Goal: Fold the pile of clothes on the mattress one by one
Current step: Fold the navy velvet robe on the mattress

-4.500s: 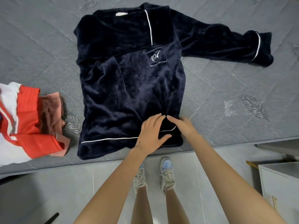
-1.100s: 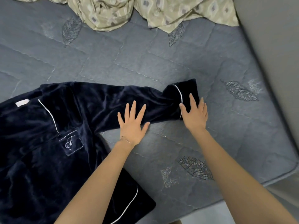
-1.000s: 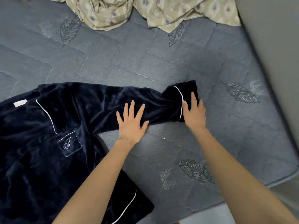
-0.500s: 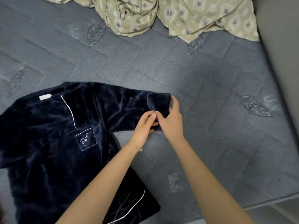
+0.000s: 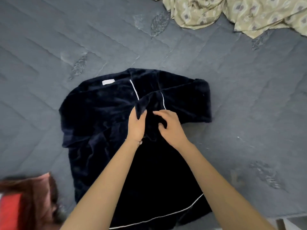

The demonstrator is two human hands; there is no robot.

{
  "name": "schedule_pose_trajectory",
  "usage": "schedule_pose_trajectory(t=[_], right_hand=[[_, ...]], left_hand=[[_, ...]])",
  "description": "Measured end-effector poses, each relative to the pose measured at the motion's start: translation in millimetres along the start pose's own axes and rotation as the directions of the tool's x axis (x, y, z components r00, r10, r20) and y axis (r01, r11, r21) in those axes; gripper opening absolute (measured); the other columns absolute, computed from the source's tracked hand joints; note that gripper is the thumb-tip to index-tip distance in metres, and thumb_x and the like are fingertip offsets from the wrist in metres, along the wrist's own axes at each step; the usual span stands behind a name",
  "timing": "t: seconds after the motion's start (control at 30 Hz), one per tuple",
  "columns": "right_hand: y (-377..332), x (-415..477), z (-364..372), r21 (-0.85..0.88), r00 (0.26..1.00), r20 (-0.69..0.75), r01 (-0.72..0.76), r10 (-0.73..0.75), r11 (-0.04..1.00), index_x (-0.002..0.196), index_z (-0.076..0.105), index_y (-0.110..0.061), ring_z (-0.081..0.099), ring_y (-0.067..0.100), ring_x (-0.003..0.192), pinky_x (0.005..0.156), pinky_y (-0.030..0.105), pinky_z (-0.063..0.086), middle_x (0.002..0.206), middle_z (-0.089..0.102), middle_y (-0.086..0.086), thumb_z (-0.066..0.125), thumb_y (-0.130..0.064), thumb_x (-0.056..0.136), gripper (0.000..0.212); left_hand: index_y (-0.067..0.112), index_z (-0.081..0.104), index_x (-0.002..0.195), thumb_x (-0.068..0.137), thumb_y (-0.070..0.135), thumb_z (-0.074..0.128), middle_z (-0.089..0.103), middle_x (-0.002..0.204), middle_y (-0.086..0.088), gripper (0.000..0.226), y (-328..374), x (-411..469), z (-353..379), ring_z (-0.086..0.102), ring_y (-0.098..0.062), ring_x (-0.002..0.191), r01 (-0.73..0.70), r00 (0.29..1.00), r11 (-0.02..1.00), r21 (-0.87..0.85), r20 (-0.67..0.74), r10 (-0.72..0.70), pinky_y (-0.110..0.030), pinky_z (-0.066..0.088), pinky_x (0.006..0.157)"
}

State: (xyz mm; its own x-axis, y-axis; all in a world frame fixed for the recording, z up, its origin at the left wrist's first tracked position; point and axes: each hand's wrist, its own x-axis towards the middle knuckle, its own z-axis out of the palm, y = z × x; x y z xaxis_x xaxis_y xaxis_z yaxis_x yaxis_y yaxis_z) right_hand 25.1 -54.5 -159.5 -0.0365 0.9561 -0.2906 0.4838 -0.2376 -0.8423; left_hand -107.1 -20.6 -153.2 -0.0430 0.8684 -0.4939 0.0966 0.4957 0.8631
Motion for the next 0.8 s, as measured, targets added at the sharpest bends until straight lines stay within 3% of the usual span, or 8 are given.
schedule_pose_trajectory(t=[0.07, 0.17, 0.23, 0.43, 0.53, 0.6, 0.7, 0.8], right_hand=[[-9, 4, 34, -0.178, 0.990, -0.124, 0.042, -0.065, 0.983, 0.141, 0.048, -0.020, 0.028, 0.019, 0.136, 0.116, 0.046, 0.023, 0.143, 0.043, 0.003, 0.055, -0.014, 0.093, 0.049], [-26, 17, 74, -0.326, 0.994, -0.113, -0.036, -0.002, 0.945, 0.152, 0.021, -0.033, -0.003, 0.026, 0.148, 0.118, 0.047, -0.004, 0.162, 0.005, 0.005, 0.050, -0.041, 0.098, 0.062], [-35, 29, 91, -0.380, 0.992, -0.116, -0.097, 0.057, 0.920, 0.153, 0.011, -0.035, -0.012, 0.027, 0.148, 0.116, 0.048, -0.008, 0.162, -0.006, 0.004, 0.044, -0.054, 0.096, 0.069], [-53, 51, 128, -0.505, 0.999, -0.012, -0.050, 0.051, 0.862, 0.154, 0.006, -0.033, -0.018, 0.027, 0.147, 0.116, 0.050, -0.014, 0.162, -0.009, 0.002, 0.034, -0.057, 0.097, 0.068], [-56, 56, 143, -0.571, 0.999, 0.020, 0.048, -0.045, 0.819, 0.154, 0.014, -0.029, -0.013, 0.030, 0.148, 0.114, 0.052, -0.013, 0.163, -0.002, 0.005, 0.032, -0.058, 0.096, 0.067], [-56, 59, 147, -0.615, 0.993, 0.006, 0.100, -0.122, 0.782, 0.153, 0.025, -0.026, -0.003, 0.033, 0.149, 0.115, 0.055, -0.008, 0.162, 0.009, 0.009, 0.029, -0.058, 0.094, 0.067], [-52, 60, 143, -0.661, 0.987, -0.030, 0.099, -0.158, 0.744, 0.150, 0.032, -0.024, 0.005, 0.036, 0.148, 0.115, 0.057, -0.002, 0.160, 0.016, 0.012, 0.031, -0.053, 0.092, 0.065], [-51, 62, 137, -0.674, 0.982, -0.039, 0.109, -0.183, 0.731, 0.150, 0.033, -0.021, 0.006, 0.037, 0.148, 0.116, 0.057, 0.001, 0.160, 0.017, 0.013, 0.047, -0.045, 0.093, 0.062]], left_hand=[[0.020, 0.060, 0.122, 0.100, 0.017, 0.050, 0.065, 0.119, 0.002, 0.024, 2, 6, -34, 0.060, -0.011, 0.113, -0.088, 0.996, 0.996, 0.005, -0.018, 0.089, -0.029, 0.045, 0.102], [0.027, 0.060, 0.115, 0.101, 0.017, 0.048, 0.065, 0.115, 0.007, 0.021, 10, 23, -81, 0.059, -0.003, 0.110, -0.187, 0.978, 0.981, 0.045, -0.085, 0.190, -0.020, 0.044, 0.098], [0.028, 0.058, 0.112, 0.101, 0.016, 0.048, 0.064, 0.111, 0.010, 0.019, 10, 37, -111, 0.059, 0.000, 0.104, -0.198, 0.961, 0.979, 0.051, -0.185, 0.204, -0.017, 0.044, 0.096], [0.034, 0.056, 0.094, 0.100, 0.013, 0.047, 0.060, 0.094, 0.016, 0.023, -15, 57, -190, 0.057, 0.004, 0.089, -0.097, 0.880, 0.994, 0.051, -0.461, 0.109, -0.012, 0.041, 0.084], [0.013, 0.060, 0.106, 0.100, 0.011, 0.047, 0.059, 0.099, 0.005, 0.014, -30, 55, -209, 0.054, -0.004, 0.093, -0.106, 0.834, 0.983, 0.151, -0.524, 0.170, -0.006, 0.040, 0.084], [0.007, 0.060, 0.102, 0.099, 0.007, 0.047, 0.057, 0.090, 0.005, 0.014, -34, 51, -217, 0.050, 0.004, 0.079, -0.112, 0.784, 0.972, 0.208, -0.582, 0.215, -0.003, 0.038, 0.078], [0.020, 0.054, 0.086, 0.098, 0.008, 0.049, 0.047, 0.077, 0.015, 0.017, -36, 46, -224, 0.049, 0.015, 0.070, -0.109, 0.749, 0.952, 0.285, -0.607, 0.267, -0.003, 0.036, 0.071], [0.004, 0.060, 0.107, 0.099, 0.012, 0.050, 0.060, 0.093, 0.007, 0.015, -34, 45, -223, 0.053, 0.008, 0.084, -0.169, 0.796, 0.944, 0.284, -0.525, 0.300, -0.006, 0.039, 0.084]])
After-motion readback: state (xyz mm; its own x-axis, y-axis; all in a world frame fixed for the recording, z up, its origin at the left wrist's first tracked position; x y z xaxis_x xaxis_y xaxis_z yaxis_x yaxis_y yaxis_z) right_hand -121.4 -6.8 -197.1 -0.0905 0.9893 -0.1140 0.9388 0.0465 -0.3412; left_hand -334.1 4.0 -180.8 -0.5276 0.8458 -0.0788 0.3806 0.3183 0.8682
